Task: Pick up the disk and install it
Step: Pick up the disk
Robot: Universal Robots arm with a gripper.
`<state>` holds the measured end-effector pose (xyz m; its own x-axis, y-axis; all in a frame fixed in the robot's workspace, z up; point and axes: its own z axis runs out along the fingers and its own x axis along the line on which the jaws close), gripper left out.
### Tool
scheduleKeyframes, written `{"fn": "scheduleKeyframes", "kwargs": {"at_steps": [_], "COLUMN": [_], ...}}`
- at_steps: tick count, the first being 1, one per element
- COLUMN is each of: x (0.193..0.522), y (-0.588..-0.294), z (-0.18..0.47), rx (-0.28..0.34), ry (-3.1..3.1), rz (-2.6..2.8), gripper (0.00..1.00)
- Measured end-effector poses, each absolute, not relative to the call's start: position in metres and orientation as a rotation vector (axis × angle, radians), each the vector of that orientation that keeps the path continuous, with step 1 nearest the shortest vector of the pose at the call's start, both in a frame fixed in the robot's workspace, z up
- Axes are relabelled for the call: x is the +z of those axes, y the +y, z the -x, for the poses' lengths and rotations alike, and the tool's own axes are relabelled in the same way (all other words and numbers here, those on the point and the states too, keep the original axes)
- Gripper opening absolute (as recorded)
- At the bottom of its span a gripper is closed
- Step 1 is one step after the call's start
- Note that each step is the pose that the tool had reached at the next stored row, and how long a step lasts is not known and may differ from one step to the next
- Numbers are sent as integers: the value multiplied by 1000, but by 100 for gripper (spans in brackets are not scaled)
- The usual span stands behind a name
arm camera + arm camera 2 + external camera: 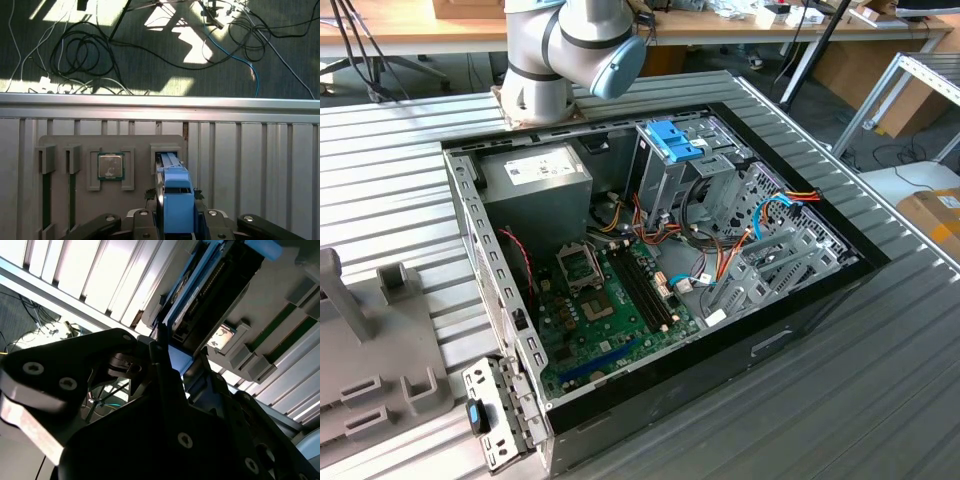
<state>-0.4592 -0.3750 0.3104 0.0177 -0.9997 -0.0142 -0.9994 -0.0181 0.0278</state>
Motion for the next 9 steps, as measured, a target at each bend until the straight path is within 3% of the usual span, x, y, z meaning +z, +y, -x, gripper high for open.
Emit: {"fn": "scheduleKeyframes", "kwargs": {"at_steps": [9], "x": [310], "y": [-375], "z": [459], "rx": [-56], "ry": [-2198], "rz": [-2239], "gripper": [36]}}
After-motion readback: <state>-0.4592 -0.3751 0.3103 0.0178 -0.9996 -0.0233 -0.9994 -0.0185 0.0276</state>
